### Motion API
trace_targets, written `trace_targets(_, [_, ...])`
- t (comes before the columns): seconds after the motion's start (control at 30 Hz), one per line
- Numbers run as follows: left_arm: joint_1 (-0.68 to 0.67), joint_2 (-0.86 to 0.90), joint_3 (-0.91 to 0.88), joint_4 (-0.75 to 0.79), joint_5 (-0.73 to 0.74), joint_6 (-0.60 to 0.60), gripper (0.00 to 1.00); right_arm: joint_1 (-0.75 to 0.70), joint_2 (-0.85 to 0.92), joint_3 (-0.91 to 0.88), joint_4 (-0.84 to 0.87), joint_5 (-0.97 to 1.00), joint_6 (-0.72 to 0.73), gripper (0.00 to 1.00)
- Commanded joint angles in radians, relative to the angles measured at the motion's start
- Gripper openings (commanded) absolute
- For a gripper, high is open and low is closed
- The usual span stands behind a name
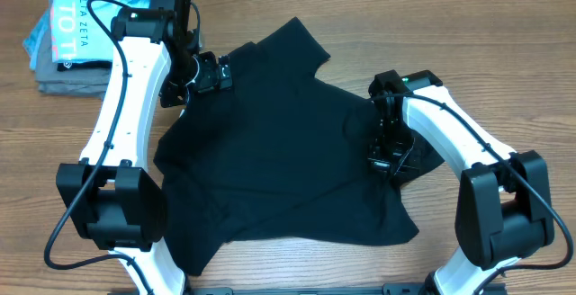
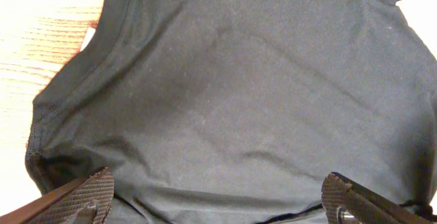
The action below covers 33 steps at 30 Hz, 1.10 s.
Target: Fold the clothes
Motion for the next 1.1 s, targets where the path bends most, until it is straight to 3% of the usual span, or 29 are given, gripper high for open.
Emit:
trace_targets(0.0, [-0.001,0.011,-0.006,0.002,-0.013,0.023,1.0,0.002,-0.024,0.022,-0.003,0.015,0.007,0.14])
trace_targets(0.2, [-0.001,0.011,-0.006,0.003,-0.013,0.023,1.0,0.002,-0.024,0.021,-0.023,0.008,0.008,0.17])
trace_targets(0.3, [-0.001,0.011,-0.006,0.004,-0.013,0.023,1.0,0.002,-0.024,0.021,-0.032,0.008,0.008,0.05])
trace_targets(0.4, [-0.001,0.011,-0.006,0.004,-0.013,0.023,1.0,0.002,-0.024,0.021,-0.026,0.008,0.008,0.04])
trace_targets(0.43, [-0.001,0.011,-0.006,0.004,-0.013,0.023,1.0,0.002,-0.024,0.021,-0.017,0.008,0.008,0.11])
trace_targets(0.47, [-0.001,0.011,-0.006,0.003,-0.013,0.023,1.0,0.002,-0.024,0.018,-0.001,0.009,0.007,0.33])
trace_targets(0.53, [-0.001,0.011,-0.006,0.003,-0.013,0.023,1.0,0.002,-0.024,0.005,0.039,0.01,0.006,0.54])
trace_targets(0.7, [-0.001,0.011,-0.006,-0.002,-0.013,0.023,1.0,-0.003,-0.023,-0.057,0.151,0.013,0.004,0.64])
trace_targets(0.9, [-0.001,0.011,-0.006,-0.006,-0.013,0.031,1.0,-0.004,-0.022,-0.133,0.216,0.008,0.004,0.59])
trace_targets(1.07, [-0.001,0.011,-0.006,-0.006,-0.013,0.031,1.0,-0.004,-0.022,-0.145,0.214,0.009,0.014,0.34])
